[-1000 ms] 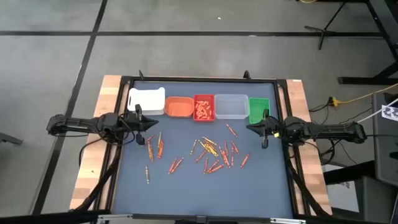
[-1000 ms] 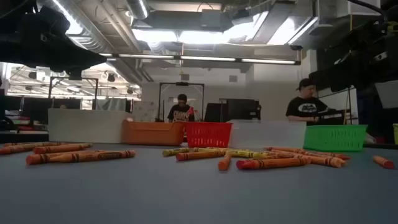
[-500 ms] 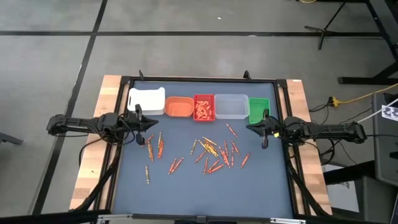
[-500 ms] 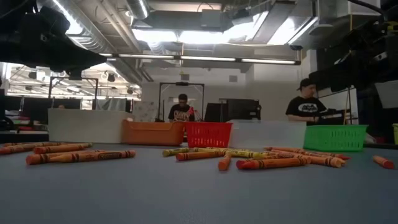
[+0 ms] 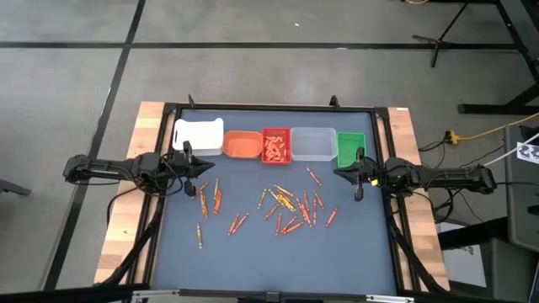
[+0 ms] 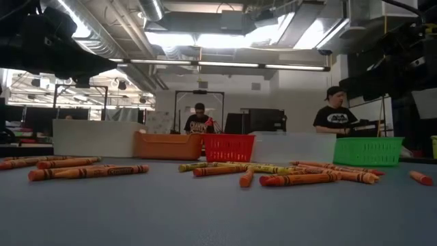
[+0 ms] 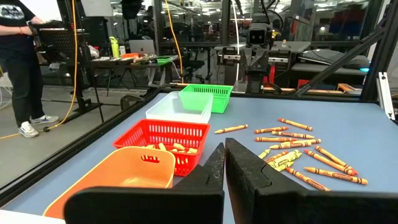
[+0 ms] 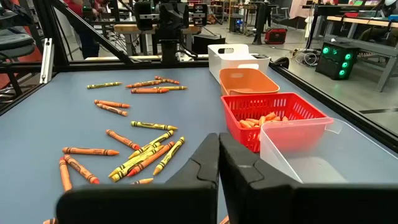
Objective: Sort crayons
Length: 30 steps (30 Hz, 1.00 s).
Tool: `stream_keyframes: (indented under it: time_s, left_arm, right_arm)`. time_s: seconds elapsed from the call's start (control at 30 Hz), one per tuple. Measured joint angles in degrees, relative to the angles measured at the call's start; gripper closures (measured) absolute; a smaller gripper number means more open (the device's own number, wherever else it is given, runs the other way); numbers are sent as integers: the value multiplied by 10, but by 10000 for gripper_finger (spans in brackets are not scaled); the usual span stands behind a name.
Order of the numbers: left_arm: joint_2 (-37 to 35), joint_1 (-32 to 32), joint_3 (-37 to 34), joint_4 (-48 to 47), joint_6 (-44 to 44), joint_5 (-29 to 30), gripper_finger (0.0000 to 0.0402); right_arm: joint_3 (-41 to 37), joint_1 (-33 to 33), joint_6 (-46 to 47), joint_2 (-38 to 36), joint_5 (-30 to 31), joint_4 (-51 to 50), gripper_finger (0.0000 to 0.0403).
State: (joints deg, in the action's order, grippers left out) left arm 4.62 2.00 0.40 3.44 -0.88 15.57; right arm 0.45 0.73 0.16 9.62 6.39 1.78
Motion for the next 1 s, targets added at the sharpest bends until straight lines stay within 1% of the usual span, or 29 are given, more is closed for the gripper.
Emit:
stream_keyframes:
  time_s: [0.63,0.73,0.8,0.87,0.93,1.0]
  left_arm:
    - [0,0,0,0,0,0,401]
    - [0,0,0,0,0,0,401]
    - [0,0,0,0,0,0,401]
    - [0,0,0,0,0,0,401]
    - [0,0,0,0,0,0,401]
    - [0,0,0,0,0,0,401]
  right_arm:
    - [0,0,0,0,1,12,393]
    - [0,0,35,0,2,18,390]
    - [-1,0,83,0,11,24,379]
    - [0,0,126,0,16,32,361]
    - [0,0,156,0,15,41,335]
    - [0,0,165,0,8,53,307]
